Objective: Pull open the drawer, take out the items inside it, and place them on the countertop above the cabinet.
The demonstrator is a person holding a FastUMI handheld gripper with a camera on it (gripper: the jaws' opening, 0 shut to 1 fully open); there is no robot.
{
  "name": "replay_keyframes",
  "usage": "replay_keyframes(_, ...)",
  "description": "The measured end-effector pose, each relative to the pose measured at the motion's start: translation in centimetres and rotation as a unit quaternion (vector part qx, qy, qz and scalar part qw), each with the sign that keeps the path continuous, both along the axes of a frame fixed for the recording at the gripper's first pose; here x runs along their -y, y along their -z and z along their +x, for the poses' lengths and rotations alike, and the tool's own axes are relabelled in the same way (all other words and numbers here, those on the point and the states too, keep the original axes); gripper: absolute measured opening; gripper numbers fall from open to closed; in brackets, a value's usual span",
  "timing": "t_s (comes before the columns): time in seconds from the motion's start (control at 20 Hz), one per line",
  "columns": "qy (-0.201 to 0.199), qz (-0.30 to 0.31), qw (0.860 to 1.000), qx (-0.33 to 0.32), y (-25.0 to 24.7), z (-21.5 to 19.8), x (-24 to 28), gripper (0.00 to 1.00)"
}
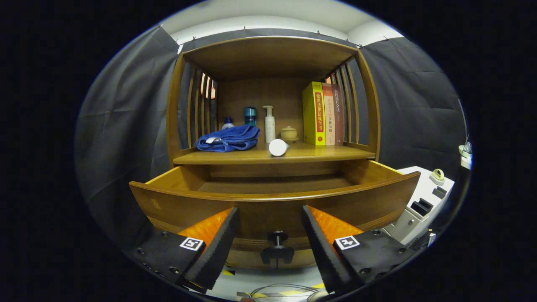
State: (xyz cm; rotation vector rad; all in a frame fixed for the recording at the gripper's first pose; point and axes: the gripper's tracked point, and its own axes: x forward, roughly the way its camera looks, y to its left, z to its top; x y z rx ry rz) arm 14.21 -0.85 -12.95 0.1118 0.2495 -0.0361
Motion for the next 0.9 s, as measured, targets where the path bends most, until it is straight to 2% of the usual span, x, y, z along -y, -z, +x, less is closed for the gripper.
replay_keyframes(0.35, -0.006, -0.005, 1.000, -0.007, 0.9, 4.7, 0.9, 0.98)
replay_keyframes(0.9, -0.014, 0.000, 1.000, -0.010, 2.1, 9.9, 1.0, 0.98)
